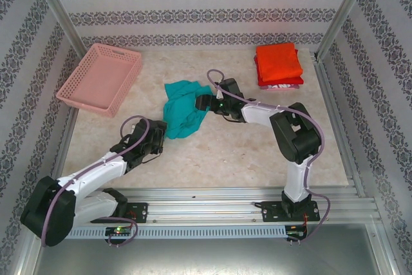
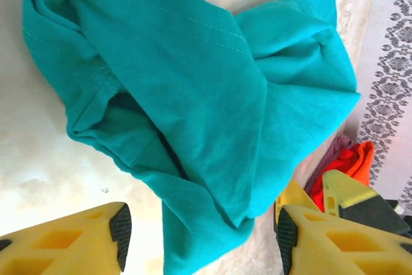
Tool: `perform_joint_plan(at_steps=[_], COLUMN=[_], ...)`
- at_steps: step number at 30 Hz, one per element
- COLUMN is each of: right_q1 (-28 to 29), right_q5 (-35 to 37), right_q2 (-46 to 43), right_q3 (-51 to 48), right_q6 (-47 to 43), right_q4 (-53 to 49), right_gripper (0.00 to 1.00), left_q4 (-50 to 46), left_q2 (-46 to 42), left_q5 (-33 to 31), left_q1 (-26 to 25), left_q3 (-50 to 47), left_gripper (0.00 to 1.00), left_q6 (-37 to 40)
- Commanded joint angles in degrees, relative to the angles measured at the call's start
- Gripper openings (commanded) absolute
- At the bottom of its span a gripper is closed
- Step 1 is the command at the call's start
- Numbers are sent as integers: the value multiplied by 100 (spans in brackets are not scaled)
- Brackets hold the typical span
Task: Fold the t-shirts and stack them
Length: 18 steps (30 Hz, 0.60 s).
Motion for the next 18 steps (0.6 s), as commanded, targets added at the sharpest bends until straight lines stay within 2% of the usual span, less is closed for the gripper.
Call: perform_joint_plan(at_steps=[1, 6, 13, 16, 18], right_q1=[-95, -242, -340, -350, -351], right_q5=[-77, 295, 518, 477, 449], right_q2=[135, 269, 883, 1134, 1213], right_q3=[227, 315, 963, 1168, 1270], right_q6=[112, 405, 724, 870, 914], right_q4=[28, 26, -555, -590, -553], right_gripper=[93, 90, 84, 74, 56], left_q4=[32, 473, 788, 789, 725], left_q2=[404, 1001, 1235, 1196, 1129], left_q5=[-13, 111, 70, 12, -50], left_q1=[-61, -60, -15, 19, 53], left_q3=[-15, 97, 38, 12, 18], left_gripper=[57, 42, 9, 0, 0], left_q6=[-246, -259, -237, -172, -83])
